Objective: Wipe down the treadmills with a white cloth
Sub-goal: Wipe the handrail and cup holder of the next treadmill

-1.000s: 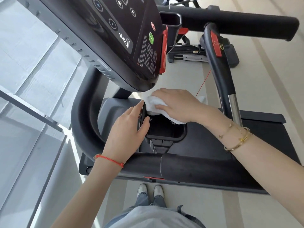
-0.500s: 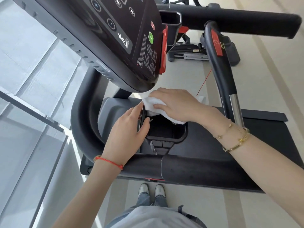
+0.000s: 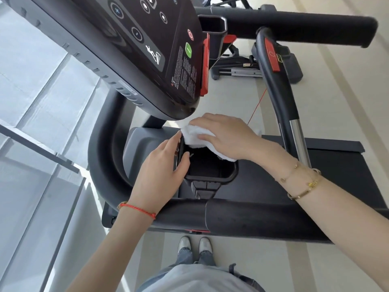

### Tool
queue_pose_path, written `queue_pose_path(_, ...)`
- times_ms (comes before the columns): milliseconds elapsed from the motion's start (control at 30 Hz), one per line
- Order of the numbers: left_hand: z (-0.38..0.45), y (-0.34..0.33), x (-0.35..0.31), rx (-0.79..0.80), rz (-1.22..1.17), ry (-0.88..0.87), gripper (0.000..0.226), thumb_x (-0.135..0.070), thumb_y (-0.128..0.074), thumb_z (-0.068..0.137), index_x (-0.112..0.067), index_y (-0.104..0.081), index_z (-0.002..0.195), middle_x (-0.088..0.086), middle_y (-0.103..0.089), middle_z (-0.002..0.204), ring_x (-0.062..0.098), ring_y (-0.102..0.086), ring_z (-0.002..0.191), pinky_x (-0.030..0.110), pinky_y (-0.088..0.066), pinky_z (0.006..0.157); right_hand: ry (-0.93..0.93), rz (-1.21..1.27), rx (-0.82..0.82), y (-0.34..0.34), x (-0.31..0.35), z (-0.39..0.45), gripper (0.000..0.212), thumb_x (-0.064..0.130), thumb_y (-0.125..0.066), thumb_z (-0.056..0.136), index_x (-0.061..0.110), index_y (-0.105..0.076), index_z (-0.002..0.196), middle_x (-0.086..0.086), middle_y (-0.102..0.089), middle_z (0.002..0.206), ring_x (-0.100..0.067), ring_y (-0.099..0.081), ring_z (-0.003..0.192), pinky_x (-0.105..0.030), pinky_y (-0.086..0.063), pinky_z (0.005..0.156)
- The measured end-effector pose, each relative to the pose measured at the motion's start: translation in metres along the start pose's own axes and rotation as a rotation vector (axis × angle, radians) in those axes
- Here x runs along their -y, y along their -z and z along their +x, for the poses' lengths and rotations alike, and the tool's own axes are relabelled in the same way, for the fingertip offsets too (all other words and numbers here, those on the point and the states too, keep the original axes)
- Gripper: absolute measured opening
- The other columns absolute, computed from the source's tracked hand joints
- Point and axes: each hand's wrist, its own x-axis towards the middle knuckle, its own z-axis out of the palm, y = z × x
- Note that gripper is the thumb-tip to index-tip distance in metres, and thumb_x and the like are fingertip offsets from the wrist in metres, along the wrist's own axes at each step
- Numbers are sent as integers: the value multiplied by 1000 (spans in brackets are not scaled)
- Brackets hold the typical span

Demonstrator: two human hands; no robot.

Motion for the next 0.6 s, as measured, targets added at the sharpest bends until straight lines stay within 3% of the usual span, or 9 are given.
queue_pose_path(100, 0, 1, 0, -2, 1, -10, 48, -32, -51, 96, -22, -46, 142, -3, -63, 97, 13, -58, 87, 31, -48, 78, 30, -59, -7, -4, 1, 3, 36, 33, -41, 103, 36, -44, 138, 12, -53, 133, -16, -50, 117, -35, -39, 82)
queue_pose_path(267, -1, 0, 2, -25, 3, -16, 50, -32, -53, 96, -20, -45, 144, -4, -64, 107, 9, -58, 95, 14, -41, 82, -138, 172, -70, -7, -16, -33, 39, 29, -37, 103, 33, -41, 142, 11, -47, 136, -15, -51, 108, -26, -32, 80)
queue_pose_path(367, -1, 0, 2, -27, 5, -13, 51, -33, -53, 96, -20, -45, 144, -4, -64, 105, 9, -58, 92, 15, -42, 81, -144, 168, -57, -6, -15, -36, 41, 29, -36, 104, 32, -39, 144, 10, -44, 138, -12, -48, 105, -25, -32, 81)
queue_pose_path(500, -1, 0, 1, -20, 18, -12, 50, -33, -51, 97, -20, -44, 144, -4, -63, 104, 10, -57, 91, 22, -46, 80, -41, -19, 22, 0, 0, -3, 38, 30, -39, 103, 34, -43, 140, 8, -53, 130, -18, -50, 114, -32, -35, 82)
queue_pose_path(600, 0, 1, 1, -12, 7, -11, 50, -33, -51, 97, -20, -45, 144, -4, -64, 105, 11, -58, 93, 28, -48, 82, -42, -23, -12, -2, 1, -6, 36, 32, -40, 103, 36, -45, 138, 10, -54, 128, -16, -51, 113, -32, -36, 81)
